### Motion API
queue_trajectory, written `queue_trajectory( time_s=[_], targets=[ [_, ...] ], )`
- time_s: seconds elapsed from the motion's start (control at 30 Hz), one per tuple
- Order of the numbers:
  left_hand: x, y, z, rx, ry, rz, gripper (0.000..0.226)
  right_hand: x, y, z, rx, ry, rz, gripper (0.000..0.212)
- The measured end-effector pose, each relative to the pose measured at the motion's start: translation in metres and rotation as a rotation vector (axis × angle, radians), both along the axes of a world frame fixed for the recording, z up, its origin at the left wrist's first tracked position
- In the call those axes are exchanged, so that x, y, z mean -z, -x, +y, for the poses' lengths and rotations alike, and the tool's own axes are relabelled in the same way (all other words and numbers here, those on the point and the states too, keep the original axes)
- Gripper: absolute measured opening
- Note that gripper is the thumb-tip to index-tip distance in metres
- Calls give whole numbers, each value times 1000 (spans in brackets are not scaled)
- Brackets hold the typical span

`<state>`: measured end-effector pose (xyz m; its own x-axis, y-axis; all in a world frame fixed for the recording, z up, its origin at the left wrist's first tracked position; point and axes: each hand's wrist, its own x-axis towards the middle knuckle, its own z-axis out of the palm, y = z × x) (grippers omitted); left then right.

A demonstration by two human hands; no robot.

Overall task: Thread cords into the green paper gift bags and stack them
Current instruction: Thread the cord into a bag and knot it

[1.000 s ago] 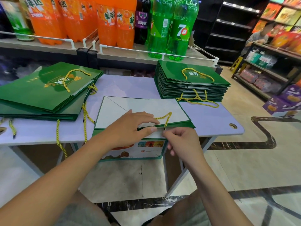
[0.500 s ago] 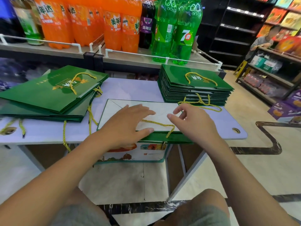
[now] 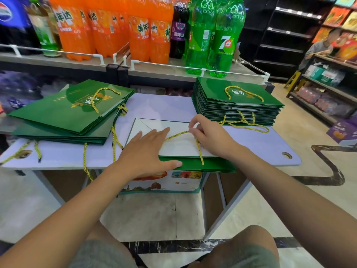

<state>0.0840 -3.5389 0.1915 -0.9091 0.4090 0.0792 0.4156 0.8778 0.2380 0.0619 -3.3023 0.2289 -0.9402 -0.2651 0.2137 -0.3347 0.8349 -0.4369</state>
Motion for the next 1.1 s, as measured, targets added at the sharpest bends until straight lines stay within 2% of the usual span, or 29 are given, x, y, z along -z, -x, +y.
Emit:
queue_trajectory(
  time_s=[0.1,0.17,0.3,0.4,0.5,0.7,0.77,0.87,1.1],
  targets=[
    [-2,0,1,-8,2,-1,114,-3,1,-5,118,540,-303,14],
    [-3,-1,1,-10,6,-5,115,-6,0,-8,161,797,-472,19],
    [-5,-3,2,-17,10,-24,115,-9,3,-9,198,892,-529,28],
    [-5,-2,2,-18,21,-18,115,-11,5,-8,214,904,-534,25],
    [-1,0,1,-12,45,-11,116,-15,8,-10,193,714,-497,23],
    [5,6,-1,12,87,1,124,-1,28,-41,68,-221,-75,35],
    [5,5,-1,7,97,-12,127,9,33,-52,92,-421,84,42],
    [3,3,0,3,109,-17,128,16,41,-58,107,-510,196,53],
    [5,4,0,9,128,-27,129,26,55,-58,108,-508,196,58]
  ],
)
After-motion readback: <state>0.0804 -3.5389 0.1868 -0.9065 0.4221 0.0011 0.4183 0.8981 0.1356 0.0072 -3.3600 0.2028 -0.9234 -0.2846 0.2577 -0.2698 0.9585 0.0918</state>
